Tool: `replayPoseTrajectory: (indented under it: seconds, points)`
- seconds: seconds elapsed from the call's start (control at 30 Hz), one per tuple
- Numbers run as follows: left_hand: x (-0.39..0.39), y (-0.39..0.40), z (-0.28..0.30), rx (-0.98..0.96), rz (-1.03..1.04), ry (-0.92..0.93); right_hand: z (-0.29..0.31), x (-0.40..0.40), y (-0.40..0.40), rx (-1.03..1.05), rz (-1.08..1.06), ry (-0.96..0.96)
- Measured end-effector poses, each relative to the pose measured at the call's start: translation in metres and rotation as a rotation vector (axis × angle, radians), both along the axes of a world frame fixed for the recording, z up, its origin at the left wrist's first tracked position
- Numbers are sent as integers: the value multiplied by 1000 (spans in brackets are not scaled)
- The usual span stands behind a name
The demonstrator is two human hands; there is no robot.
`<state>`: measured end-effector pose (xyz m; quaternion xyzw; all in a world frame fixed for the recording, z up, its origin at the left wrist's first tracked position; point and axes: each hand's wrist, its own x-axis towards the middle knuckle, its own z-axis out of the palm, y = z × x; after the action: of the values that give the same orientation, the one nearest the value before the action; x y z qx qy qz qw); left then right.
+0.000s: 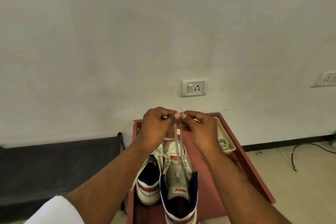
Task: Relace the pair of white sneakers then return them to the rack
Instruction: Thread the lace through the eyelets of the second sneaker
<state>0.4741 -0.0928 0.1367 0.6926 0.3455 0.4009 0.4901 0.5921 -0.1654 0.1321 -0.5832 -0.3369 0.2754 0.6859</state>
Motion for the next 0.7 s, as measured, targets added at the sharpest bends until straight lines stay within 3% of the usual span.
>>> replayPoseTrajectory:
  seconds: [0.17,0.5,0.7]
  points:
    - [-6,-6,3,-180,-32,-86,-2,-4,-4,14,77,65]
    - [-13,5,-10,-168,-69,-107,-13,2,0,-67,210,142]
    - [-13,8,-13,-246,-114,-123,-20,-3,2,-76,334,290]
